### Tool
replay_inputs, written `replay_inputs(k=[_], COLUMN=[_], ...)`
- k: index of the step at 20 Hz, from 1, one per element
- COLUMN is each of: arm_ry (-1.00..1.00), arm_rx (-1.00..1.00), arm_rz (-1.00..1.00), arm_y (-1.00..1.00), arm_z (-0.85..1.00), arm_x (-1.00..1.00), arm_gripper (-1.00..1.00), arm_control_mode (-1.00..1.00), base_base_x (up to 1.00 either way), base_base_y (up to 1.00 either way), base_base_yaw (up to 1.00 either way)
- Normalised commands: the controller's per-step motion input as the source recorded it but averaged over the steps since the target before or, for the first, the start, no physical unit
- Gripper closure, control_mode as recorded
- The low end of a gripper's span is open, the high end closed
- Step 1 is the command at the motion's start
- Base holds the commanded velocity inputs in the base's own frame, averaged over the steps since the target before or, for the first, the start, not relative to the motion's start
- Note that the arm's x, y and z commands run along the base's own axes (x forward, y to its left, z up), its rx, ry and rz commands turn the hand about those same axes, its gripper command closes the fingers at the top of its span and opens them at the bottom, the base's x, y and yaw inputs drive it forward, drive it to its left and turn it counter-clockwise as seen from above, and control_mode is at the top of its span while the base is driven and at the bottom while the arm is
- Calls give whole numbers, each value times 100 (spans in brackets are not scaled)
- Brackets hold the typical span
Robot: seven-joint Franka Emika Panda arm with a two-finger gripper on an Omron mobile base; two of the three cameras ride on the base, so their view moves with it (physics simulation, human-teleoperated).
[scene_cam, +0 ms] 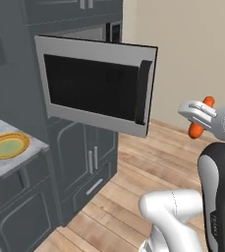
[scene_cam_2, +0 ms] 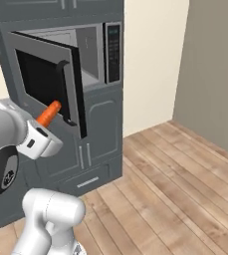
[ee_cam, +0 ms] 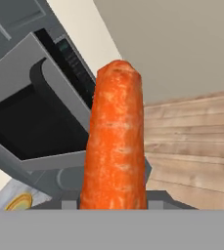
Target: Pick the carrot from the counter and place it in the microwave. Then turn on the microwave.
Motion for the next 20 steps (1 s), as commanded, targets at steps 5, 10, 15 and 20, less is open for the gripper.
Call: replay_inputs(k=[5,10,15,20], arm_ry=[0,0,0,0], arm_rx=[0,0,0,0], arm_rz=[0,0,0,0], arm_y=[0,0,0,0], arm_z=[0,0,0,0], arm_x=[0,0,0,0], arm_gripper=[100,100,100,100], arm_control_mode=[100,100,100,100], base_base_x=[-37,-39,-40,-24], base_base_y=[-34,-35,-39,-25], base_base_yaw=[-18,-17,-15,-10])
